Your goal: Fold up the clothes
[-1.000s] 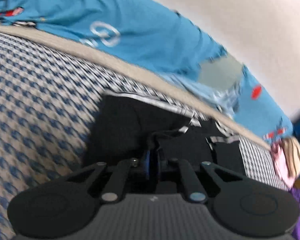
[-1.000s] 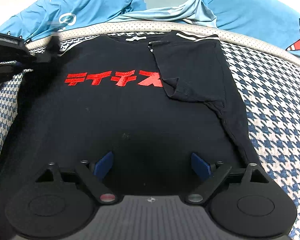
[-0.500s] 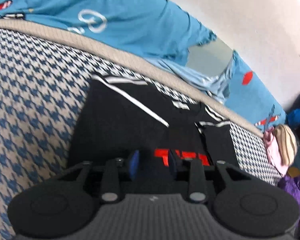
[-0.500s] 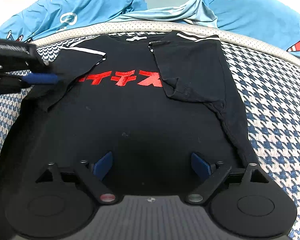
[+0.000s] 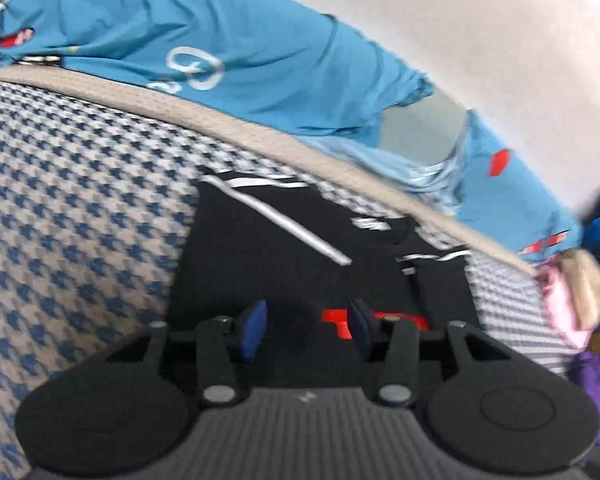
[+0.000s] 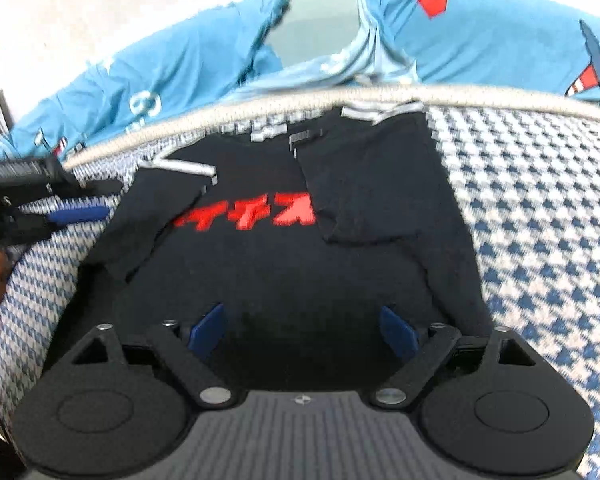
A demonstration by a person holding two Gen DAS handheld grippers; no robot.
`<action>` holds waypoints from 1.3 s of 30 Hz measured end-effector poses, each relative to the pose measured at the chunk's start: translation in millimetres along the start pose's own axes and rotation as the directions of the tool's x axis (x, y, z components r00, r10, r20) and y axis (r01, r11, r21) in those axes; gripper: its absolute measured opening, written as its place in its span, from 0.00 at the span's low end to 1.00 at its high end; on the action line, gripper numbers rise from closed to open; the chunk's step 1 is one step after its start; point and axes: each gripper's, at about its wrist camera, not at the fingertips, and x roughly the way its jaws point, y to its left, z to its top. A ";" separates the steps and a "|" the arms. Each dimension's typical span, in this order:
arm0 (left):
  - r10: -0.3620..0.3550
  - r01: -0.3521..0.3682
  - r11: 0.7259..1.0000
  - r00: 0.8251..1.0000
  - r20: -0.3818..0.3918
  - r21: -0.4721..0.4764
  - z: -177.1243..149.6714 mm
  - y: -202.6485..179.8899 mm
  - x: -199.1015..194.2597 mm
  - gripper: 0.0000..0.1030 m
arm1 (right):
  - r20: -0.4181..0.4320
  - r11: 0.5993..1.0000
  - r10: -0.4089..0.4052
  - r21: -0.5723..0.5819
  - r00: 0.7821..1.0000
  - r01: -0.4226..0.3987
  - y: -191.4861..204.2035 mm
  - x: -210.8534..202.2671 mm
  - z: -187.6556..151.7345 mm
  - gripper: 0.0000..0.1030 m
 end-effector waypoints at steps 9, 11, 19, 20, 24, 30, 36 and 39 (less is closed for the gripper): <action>0.205 -0.205 0.979 0.978 -0.040 0.001 -6.2 14.1 14.2 0.41 | 0.120 0.998 -0.058 -0.013 0.991 0.060 -24.1 -1.7 11.7 0.24; 0.221 -0.221 0.975 0.974 -0.040 0.008 -7.0 13.9 14.4 0.41 | 0.120 0.997 -0.072 -0.011 0.990 0.074 -29.2 4.0 14.7 0.19; 0.244 -0.245 0.970 0.970 -0.017 -0.009 -7.8 15.2 11.9 0.41 | 0.155 0.995 -0.098 0.035 0.983 0.093 -42.0 21.9 29.5 0.17; 0.243 -0.243 0.970 0.970 -0.016 -0.009 -7.9 15.0 12.1 0.42 | 0.152 0.995 -0.098 0.036 0.983 0.094 -42.0 24.6 30.3 0.17; 0.249 -0.249 0.968 0.968 -0.036 0.005 -11.8 14.1 18.6 0.43 | 0.095 0.996 -0.077 0.050 0.993 0.073 -41.9 41.1 28.4 0.17; 0.278 -0.273 0.958 0.960 -0.045 0.091 -22.1 3.4 27.6 0.50 | 0.078 0.998 -0.069 0.006 0.995 0.069 -31.7 47.2 22.2 0.18; 0.316 -0.307 0.939 0.948 -0.034 0.158 -30.0 -6.1 31.0 0.53 | 0.064 0.997 -0.073 -0.030 0.995 0.075 -27.9 44.5 18.2 0.19; 0.330 -0.319 0.931 0.943 -0.034 0.179 -32.7 -10.4 31.8 0.57 | 0.035 0.998 -0.055 -0.042 0.998 0.056 -27.3 43.1 16.5 0.22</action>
